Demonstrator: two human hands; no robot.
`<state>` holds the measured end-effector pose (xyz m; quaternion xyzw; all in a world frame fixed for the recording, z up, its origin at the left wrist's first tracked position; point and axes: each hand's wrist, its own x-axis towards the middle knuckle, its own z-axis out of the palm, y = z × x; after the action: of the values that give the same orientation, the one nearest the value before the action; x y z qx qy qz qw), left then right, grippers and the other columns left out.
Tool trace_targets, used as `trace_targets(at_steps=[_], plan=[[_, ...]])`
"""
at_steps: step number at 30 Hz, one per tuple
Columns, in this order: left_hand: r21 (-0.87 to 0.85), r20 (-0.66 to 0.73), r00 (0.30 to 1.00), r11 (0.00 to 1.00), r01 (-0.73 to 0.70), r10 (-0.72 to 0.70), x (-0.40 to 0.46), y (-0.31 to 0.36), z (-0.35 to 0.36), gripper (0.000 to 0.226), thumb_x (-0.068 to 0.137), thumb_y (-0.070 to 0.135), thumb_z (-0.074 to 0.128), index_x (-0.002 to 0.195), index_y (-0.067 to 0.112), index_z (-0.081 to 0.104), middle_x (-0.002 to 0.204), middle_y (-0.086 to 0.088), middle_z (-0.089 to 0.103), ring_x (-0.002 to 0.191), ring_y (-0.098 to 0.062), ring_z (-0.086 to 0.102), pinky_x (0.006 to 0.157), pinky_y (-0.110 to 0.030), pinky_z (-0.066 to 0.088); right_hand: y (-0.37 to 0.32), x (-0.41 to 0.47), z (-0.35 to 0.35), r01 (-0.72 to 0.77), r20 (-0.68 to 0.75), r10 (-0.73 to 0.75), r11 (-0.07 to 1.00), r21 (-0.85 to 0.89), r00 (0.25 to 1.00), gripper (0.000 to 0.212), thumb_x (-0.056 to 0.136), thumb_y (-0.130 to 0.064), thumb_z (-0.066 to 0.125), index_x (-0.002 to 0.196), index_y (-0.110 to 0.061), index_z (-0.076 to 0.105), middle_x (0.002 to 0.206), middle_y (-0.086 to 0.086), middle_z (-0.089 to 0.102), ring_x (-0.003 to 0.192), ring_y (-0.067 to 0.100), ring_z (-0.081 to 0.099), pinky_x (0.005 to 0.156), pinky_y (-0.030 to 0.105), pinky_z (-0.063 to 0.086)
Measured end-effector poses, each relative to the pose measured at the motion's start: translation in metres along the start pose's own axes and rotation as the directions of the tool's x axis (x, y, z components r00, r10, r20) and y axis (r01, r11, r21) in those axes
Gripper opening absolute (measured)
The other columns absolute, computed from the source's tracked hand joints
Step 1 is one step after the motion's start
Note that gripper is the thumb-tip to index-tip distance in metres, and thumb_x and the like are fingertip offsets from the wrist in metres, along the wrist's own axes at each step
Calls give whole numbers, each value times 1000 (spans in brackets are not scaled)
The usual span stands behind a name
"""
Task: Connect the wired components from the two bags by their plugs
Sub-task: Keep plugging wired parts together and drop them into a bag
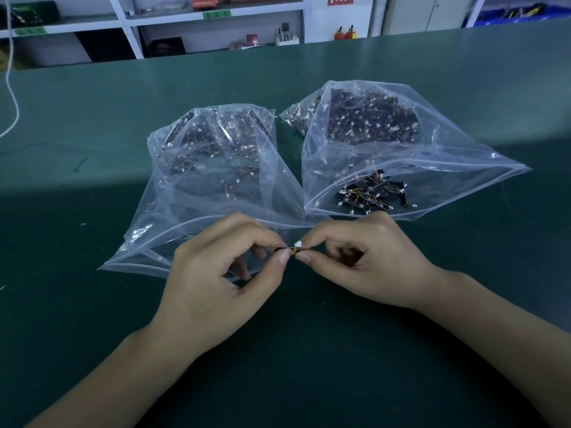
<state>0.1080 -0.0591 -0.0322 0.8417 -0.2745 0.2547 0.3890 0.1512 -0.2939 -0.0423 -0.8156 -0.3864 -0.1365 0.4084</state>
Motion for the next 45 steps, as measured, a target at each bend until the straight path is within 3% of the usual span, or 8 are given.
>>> trace_targets(at_steps=[8,17,37,41,45], plan=[[14,15,1000,1000,18,-18,0,-1,2,13,96,20,69,86,14,74,88,10,65,81,-17,66,61,-25,51,0,-1,1,-25,19,25,1000,7,1000,5,95,-13,77,92,-16,76,53,-14,39,46,11,39,57,12,31],[13,25,1000,1000,9,-10,0,-3,2,10,96,17,70,87,15,72,90,11,65,83,-18,66,61,-26,51,0,-1,1,-39,33,38,999,32,999,4,99,-19,75,96,-17,77,52,-9,40,45,14,39,54,19,33],[28,19,1000,999,-14,14,-2,-5,2,10,97,19,70,88,16,74,92,12,65,80,-15,67,60,-27,51,2,-1,-1,-36,43,35,999,18,998,5,100,-21,74,97,-19,77,52,-8,38,47,14,36,55,16,30],[52,26,1000,999,-1,0,-2,-6,2,10,99,24,74,91,19,77,91,15,65,79,-15,67,59,-29,51,4,-1,-11,-59,84,63,997,-51,994,4,98,-22,75,95,-20,75,53,-11,38,47,14,38,56,15,30],[60,8,1000,998,3,-4,-2,-7,-2,25,105,33,66,87,18,76,85,13,68,75,-15,66,59,-32,50,13,2,-29,-106,88,125,974,-201,988,9,98,-21,73,91,-22,68,51,-12,39,47,12,38,56,21,33]])
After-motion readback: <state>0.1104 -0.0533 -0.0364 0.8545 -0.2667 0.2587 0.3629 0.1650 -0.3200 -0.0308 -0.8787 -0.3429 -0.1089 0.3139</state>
